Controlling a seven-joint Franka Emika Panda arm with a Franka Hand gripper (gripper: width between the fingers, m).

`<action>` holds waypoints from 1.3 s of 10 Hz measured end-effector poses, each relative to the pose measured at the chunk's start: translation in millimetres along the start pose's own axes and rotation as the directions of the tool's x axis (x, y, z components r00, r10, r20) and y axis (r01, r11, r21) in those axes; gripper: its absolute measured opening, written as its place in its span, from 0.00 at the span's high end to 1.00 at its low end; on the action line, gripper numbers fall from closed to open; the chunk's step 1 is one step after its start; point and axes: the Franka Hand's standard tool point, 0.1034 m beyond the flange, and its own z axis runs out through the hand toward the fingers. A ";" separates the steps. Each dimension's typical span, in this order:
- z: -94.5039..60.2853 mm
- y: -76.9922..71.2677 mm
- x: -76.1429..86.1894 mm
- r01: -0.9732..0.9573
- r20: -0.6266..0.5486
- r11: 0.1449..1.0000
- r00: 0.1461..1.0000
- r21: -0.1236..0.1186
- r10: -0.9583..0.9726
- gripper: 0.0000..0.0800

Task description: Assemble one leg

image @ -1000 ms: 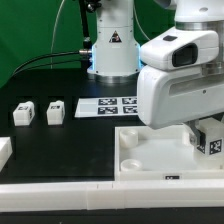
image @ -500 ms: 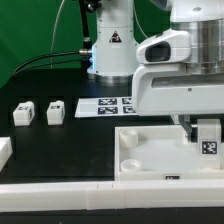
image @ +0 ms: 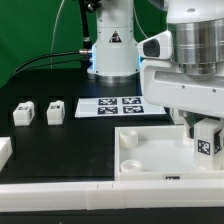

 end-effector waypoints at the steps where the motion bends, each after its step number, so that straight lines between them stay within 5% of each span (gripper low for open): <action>1: 0.3 -0.4 0.0 -0.113 0.005 0.994 0.994 0.010 0.113 0.64; 2: 0.2 -2.3 2.6 -0.182 0.010 0.982 0.983 0.045 0.182 0.64; 5: 0.5 -3.1 1.0 -0.353 0.030 0.934 0.936 0.049 0.352 0.64; 7: 1.5 -3.2 -0.3 -0.342 0.031 0.938 0.940 0.048 0.341 0.37; 8: 1.7 -3.1 -0.3 -0.299 0.029 0.953 0.954 0.049 0.298 0.37; 9: 2.0 -3.1 -0.7 -0.285 0.028 0.957 0.958 0.049 0.284 0.23; 13: 2.1 -5.7 -5.1 0.120 0.002 0.992 0.993 0.047 -0.121 0.19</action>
Offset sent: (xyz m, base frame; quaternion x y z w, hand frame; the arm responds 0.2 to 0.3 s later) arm -0.0016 0.0001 -0.0004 -0.0009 -0.0014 0.2656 0.9641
